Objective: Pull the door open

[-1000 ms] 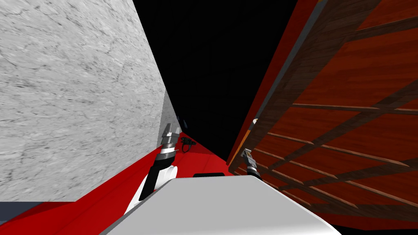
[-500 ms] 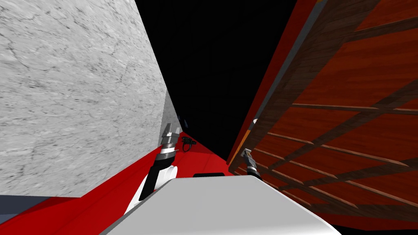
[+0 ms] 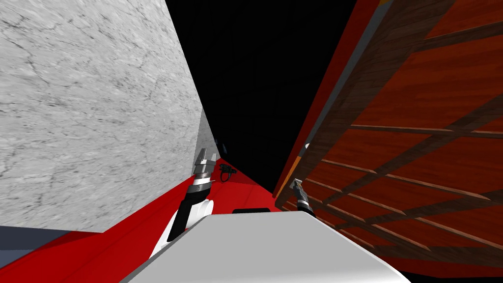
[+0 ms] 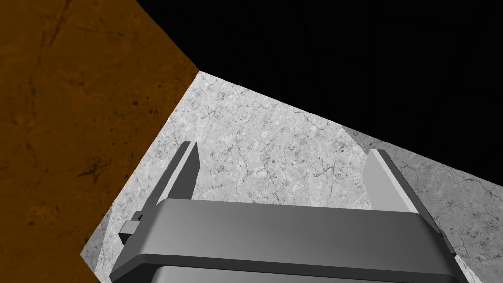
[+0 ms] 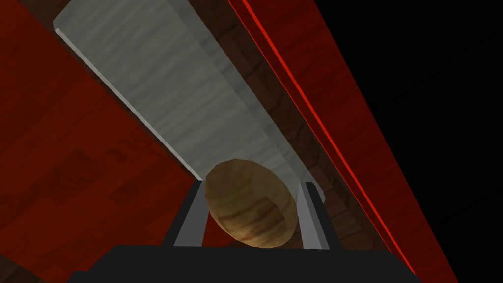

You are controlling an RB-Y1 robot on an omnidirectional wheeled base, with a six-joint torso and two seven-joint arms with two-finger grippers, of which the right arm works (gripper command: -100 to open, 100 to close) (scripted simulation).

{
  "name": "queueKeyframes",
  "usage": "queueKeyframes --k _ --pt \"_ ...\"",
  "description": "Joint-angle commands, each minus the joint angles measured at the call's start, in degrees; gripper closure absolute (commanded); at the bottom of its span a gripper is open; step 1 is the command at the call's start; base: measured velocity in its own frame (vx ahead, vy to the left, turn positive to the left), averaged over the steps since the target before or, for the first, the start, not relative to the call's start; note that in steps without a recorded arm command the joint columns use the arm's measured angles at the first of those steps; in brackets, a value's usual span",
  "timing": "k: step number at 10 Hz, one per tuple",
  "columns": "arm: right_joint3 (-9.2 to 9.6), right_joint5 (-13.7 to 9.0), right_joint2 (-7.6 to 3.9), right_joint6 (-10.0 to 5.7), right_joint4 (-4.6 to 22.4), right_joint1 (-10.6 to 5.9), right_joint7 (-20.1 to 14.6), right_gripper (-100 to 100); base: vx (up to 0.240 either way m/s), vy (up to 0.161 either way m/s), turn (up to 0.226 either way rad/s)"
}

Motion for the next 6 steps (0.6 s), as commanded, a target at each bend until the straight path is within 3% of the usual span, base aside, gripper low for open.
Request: queueKeyframes --k 1,2,6 --pt "0.13 -0.02 0.17 0.00 0.27 -0.12 -2.86 100 -0.024 0.001 0.022" --pt "0.13 -0.02 0.17 0.00 0.27 -0.12 -3.14 100 -0.021 0.000 0.012" --pt "0.07 -0.10 0.13 -0.05 0.66 -0.44 -9.59 100 -0.026 0.000 0.022"
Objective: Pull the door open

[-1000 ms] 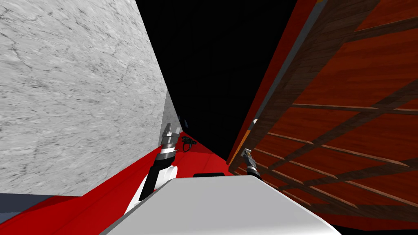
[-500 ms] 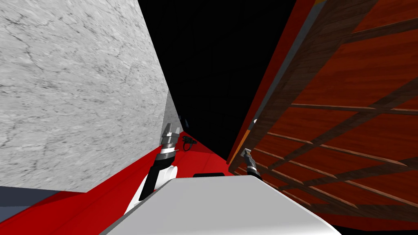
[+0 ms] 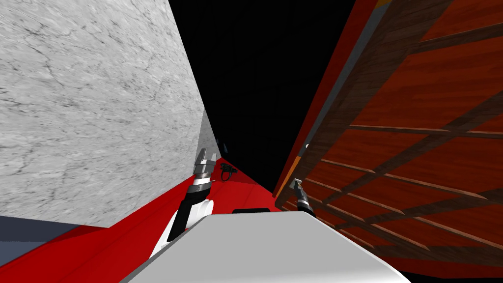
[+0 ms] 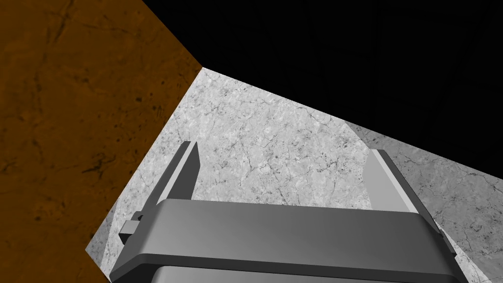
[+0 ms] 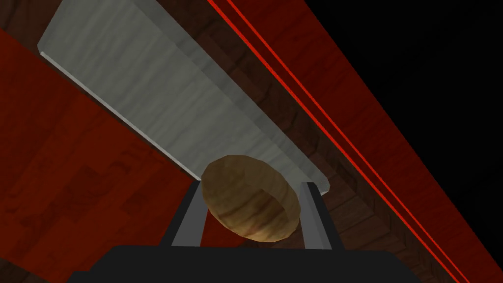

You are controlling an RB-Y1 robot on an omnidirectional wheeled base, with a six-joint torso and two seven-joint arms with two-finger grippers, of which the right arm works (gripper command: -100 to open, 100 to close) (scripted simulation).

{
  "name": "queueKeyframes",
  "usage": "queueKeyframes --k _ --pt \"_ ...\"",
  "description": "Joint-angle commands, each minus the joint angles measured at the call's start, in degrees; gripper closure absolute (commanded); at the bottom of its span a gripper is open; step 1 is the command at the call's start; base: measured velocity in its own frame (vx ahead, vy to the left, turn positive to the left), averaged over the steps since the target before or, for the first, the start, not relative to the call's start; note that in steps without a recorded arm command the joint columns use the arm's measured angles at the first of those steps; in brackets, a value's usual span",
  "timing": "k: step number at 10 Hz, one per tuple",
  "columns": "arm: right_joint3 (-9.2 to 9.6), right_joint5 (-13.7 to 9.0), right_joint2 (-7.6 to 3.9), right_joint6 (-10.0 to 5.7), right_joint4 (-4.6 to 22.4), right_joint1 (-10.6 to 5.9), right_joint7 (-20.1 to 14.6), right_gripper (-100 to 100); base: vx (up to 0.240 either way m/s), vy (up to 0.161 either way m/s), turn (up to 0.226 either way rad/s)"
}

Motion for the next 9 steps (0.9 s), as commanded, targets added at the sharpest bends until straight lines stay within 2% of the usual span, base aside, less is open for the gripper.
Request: queueKeyframes --k 1,5,8,9 --pt "0.22 0.02 0.29 0.10 0.17 -0.06 -1.72 100 -0.020 -0.004 0.013" --pt "0.16 -0.06 0.25 0.04 0.59 -0.41 -8.36 100 -0.026 -0.002 0.023" --pt "0.14 -0.09 0.24 0.01 0.73 -0.53 -11.06 100 -0.023 0.000 0.018" --pt "0.12 -0.12 0.23 -0.01 0.88 -0.64 -13.27 100 -0.026 0.001 0.023"
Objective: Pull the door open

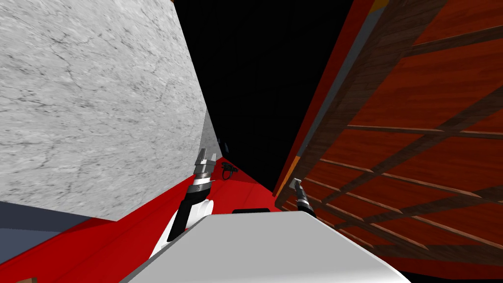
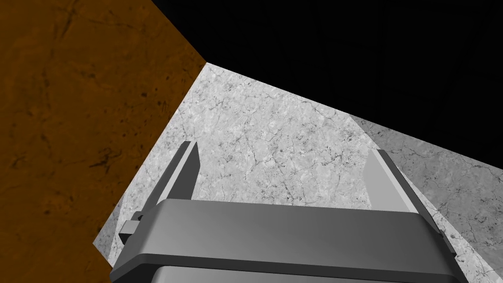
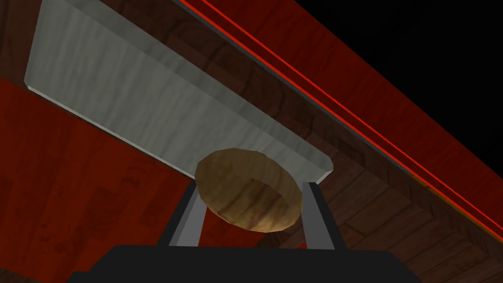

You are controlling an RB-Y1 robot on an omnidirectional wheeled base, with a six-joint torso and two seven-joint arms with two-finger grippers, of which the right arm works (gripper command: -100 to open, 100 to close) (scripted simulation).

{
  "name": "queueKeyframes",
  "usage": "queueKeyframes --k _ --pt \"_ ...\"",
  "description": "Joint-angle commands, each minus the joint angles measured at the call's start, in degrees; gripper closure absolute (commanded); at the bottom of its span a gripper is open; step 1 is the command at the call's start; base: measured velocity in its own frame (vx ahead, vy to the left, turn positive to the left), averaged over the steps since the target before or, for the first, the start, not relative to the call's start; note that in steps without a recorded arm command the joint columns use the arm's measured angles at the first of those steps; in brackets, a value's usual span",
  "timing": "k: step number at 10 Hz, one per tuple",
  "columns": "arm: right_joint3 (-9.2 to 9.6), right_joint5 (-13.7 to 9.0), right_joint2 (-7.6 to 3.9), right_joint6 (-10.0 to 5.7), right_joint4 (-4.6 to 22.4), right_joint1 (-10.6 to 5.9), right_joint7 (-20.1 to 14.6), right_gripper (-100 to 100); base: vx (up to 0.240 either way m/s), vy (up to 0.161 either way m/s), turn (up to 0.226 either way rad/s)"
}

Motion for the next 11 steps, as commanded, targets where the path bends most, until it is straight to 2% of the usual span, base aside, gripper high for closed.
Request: queueKeyframes --k 1,5,6,7,8,11 --pt "0.33 0.03 0.40 0.26 -0.02 0.05 -1.58 100 -0.024 -0.001 0.013" --pt "0.26 -0.05 0.36 0.19 0.42 -0.32 -8.38 100 -0.030 -0.003 0.026" --pt "0.26 -0.05 0.36 0.19 0.42 -0.32 -8.69 100 -0.028 0.000 0.016" --pt "0.24 -0.08 0.34 0.17 0.57 -0.45 -10.97 100 -0.029 0.000 0.036" --pt "0.24 -0.08 0.34 0.17 0.57 -0.45 -11.08 100 -0.019 -0.004 0.013" --pt "0.19 -0.14 0.32 0.12 0.88 -0.70 -15.85 100 -0.030 -0.001 0.021"
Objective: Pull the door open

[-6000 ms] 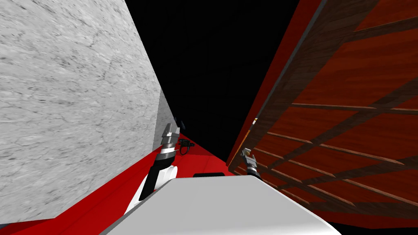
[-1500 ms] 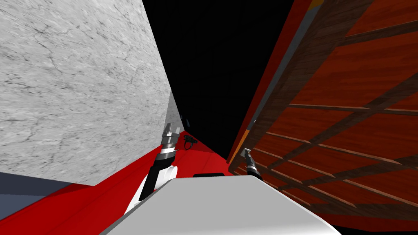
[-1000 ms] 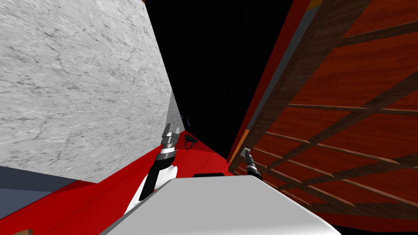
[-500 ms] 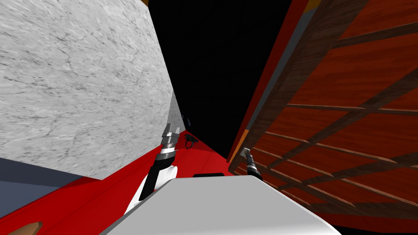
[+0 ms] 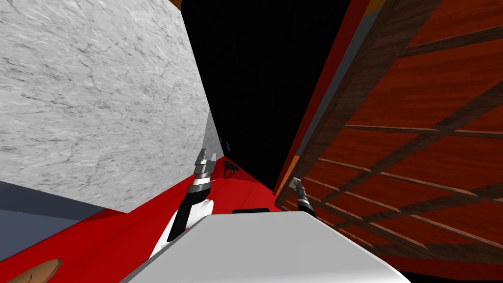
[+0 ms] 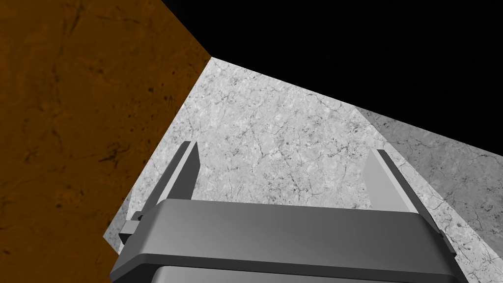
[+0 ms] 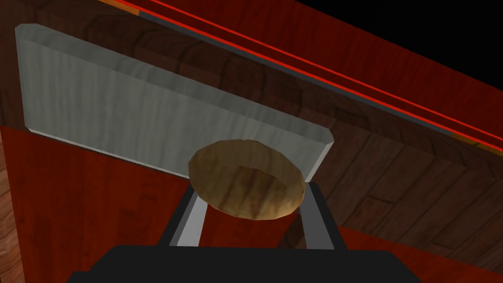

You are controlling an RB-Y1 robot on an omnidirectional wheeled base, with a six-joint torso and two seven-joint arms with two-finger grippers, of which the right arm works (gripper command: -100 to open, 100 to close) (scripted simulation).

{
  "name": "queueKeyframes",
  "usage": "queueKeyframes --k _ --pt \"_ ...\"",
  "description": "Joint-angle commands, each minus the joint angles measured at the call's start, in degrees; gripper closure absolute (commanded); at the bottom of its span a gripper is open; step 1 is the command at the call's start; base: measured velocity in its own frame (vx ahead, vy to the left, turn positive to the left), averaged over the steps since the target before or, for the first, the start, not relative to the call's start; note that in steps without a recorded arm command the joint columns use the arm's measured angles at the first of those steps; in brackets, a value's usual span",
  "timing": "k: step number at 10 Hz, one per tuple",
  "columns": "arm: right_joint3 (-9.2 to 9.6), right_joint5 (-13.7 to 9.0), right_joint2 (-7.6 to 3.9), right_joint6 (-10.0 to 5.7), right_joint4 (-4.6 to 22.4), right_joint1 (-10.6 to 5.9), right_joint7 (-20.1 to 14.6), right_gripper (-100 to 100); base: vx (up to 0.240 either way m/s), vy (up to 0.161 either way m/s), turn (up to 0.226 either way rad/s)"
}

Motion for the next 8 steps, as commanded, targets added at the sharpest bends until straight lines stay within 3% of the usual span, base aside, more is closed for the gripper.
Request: queueKeyframes --k 1,6,8 --pt "0.51 0.13 0.49 0.11 0.41 -0.27 -2.86 100 -0.034 -0.003 0.036" --pt "0.46 0.07 0.47 0.06 0.73 -0.52 -8.28 100 -0.024 -0.002 0.020" --pt "0.41 0.01 0.44 0.02 1.04 -0.79 -12.06 100 -0.035 0.000 0.031"
